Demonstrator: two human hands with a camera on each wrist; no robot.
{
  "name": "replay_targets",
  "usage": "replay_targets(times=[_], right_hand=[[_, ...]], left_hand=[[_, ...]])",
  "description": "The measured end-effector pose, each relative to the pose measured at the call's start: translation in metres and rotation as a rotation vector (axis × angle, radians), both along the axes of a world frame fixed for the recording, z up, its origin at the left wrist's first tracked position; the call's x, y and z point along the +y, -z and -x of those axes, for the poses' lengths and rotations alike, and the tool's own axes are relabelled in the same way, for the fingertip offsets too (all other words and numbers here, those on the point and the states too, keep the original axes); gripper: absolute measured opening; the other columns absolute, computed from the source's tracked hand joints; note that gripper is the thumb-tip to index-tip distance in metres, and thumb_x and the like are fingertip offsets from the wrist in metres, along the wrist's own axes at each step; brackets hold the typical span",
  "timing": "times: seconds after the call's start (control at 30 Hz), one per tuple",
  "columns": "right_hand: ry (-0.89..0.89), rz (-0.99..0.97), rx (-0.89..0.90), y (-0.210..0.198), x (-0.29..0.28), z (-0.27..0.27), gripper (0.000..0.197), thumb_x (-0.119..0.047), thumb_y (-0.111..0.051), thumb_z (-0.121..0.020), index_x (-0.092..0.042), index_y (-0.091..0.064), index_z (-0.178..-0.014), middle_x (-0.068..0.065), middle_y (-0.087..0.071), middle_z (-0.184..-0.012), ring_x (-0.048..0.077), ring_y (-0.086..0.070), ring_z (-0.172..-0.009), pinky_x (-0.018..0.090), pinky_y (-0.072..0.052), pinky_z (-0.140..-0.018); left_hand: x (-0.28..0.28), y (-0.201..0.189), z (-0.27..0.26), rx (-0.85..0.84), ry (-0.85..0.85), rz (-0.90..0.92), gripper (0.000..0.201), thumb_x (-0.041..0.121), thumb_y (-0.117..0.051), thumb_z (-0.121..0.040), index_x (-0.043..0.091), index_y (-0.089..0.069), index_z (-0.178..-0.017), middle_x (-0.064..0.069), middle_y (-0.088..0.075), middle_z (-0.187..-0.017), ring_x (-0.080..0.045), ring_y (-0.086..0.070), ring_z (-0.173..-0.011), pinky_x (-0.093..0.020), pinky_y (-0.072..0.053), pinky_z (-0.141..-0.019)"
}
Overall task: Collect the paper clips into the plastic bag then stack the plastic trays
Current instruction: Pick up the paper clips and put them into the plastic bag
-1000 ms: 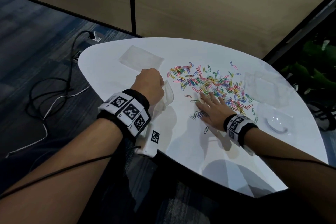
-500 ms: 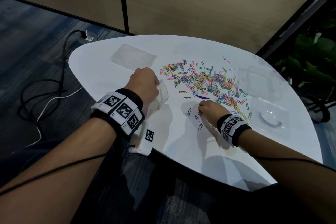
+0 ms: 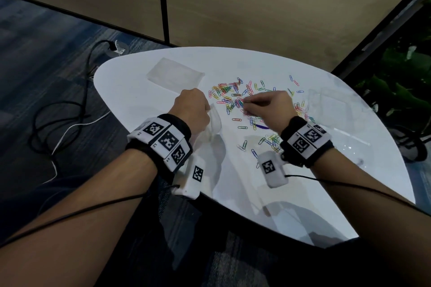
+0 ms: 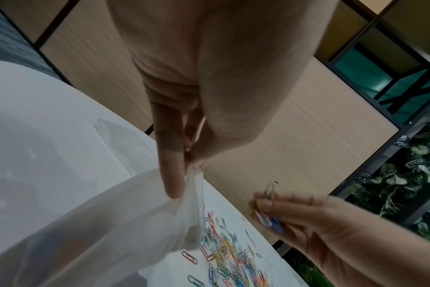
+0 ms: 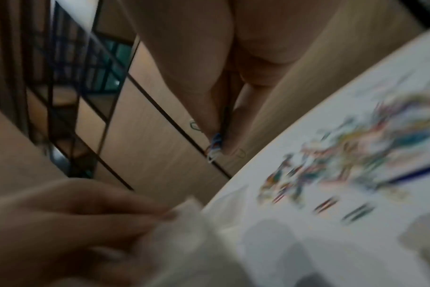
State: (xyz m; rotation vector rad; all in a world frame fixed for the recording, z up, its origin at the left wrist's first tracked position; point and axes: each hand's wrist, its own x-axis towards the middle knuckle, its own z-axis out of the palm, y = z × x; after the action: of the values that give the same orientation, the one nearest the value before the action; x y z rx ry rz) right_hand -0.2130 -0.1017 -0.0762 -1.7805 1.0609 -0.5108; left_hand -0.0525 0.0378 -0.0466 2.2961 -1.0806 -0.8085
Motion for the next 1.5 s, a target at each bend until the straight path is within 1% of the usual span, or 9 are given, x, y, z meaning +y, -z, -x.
replay_targets(times=[0.27,0.47,0.53,0.67,0.9,1.17,1.3,1.4,1.5], right_hand=[[-0.219,-0.065,0.051,0.022,0.045,-0.048,0.012,-0.022,-0.071,-0.084,-0.014,-0.079,-0.086,0.006,-0.077,-0.078,0.024,-0.074,-0.080,0.044,-0.059,-0.086],[-0.044,-0.069,-0.043,0.022,0.012,-0.036,0.015,-0.007,-0.062,-0.091,-0.006,-0.075,-0.099,0.012,-0.075,-0.088,0.026,-0.074,-0.080,0.044,-0.061,-0.080],[-0.037,0.097,0.159,0.036,-0.007,-0.029,0.022,-0.013,-0.057,-0.094,-0.010,-0.073,-0.109,0.010,-0.074,-0.104,0.026,-0.072,-0.093,0.042,-0.056,-0.091],[-0.520,0.298,0.789,0.079,-0.010,-0.019,0.049,-0.028,-0.038,-0.104,-0.012,-0.034,-0.150,0.009,-0.028,-0.159,0.026,-0.031,-0.144,0.038,-0.025,-0.118],[-0.965,0.737,0.984,0.117,0.027,0.070,0.077,-0.058,-0.017,-0.098,-0.013,0.010,-0.154,0.009,0.024,-0.159,0.020,0.017,-0.148,0.041,0.001,-0.119],[-0.737,0.772,1.181,0.113,-0.026,0.121,0.068,-0.052,0.002,-0.093,-0.024,0.010,-0.154,0.002,0.011,-0.164,0.035,0.002,-0.150,0.059,-0.012,-0.118],[-0.658,0.650,1.153,0.120,-0.029,0.120,0.060,-0.033,-0.024,-0.102,-0.021,0.002,-0.155,0.007,0.000,-0.164,0.043,-0.015,-0.146,0.054,-0.035,-0.111],[-0.630,0.698,1.062,0.123,-0.032,0.113,0.066,-0.013,-0.059,-0.091,-0.008,-0.028,-0.149,0.015,-0.031,-0.153,0.038,-0.040,-0.131,0.040,-0.044,-0.103],[-0.587,0.789,0.959,0.118,-0.035,0.106,0.034,-0.009,-0.063,-0.088,-0.006,-0.061,-0.122,0.012,-0.061,-0.118,0.030,-0.057,-0.100,0.035,-0.050,-0.086]], left_hand=[[-0.001,0.000,0.002,0.009,-0.025,0.034,0.023,0.004,-0.057,-0.086,0.008,-0.078,-0.095,-0.020,-0.073,-0.096,-0.035,-0.073,-0.091,-0.041,-0.060,-0.089],[0.002,0.000,-0.002,0.022,-0.048,0.049,0.030,0.001,-0.052,-0.090,0.007,-0.073,-0.110,-0.019,-0.073,-0.106,-0.034,-0.073,-0.098,-0.039,-0.057,-0.095],[0.003,0.000,-0.003,0.023,-0.040,0.047,0.031,0.000,-0.051,-0.091,0.006,-0.072,-0.112,-0.019,-0.073,-0.109,-0.036,-0.072,-0.099,-0.040,-0.058,-0.094],[0.003,-0.001,-0.006,0.014,-0.038,0.034,0.031,0.001,-0.052,-0.092,0.007,-0.071,-0.115,-0.020,-0.070,-0.114,-0.036,-0.072,-0.101,-0.040,-0.057,-0.096],[0.001,-0.001,-0.002,0.001,-0.005,0.010,0.032,0.002,-0.051,-0.092,0.006,-0.071,-0.117,-0.020,-0.071,-0.115,-0.035,-0.071,-0.102,-0.040,-0.057,-0.096],[-0.001,-0.002,0.004,-0.011,0.014,-0.001,0.034,-0.001,-0.051,-0.090,0.006,-0.073,-0.114,-0.020,-0.072,-0.112,-0.036,-0.072,-0.100,-0.041,-0.058,-0.094],[-0.003,0.001,0.006,-0.009,0.020,-0.009,0.036,-0.002,-0.050,-0.088,0.006,-0.072,-0.115,-0.020,-0.073,-0.109,-0.035,-0.073,-0.098,-0.040,-0.059,-0.094],[-0.006,0.000,0.007,-0.013,0.025,-0.015,0.034,-0.002,-0.051,-0.089,0.006,-0.072,-0.115,-0.019,-0.074,-0.107,-0.034,-0.073,-0.098,-0.040,-0.058,-0.094],[-0.011,-0.001,0.012,-0.020,0.042,-0.017,0.033,-0.002,-0.051,-0.090,0.006,-0.072,-0.115,-0.019,-0.074,-0.106,-0.034,-0.073,-0.097,-0.040,-0.058,-0.094]])
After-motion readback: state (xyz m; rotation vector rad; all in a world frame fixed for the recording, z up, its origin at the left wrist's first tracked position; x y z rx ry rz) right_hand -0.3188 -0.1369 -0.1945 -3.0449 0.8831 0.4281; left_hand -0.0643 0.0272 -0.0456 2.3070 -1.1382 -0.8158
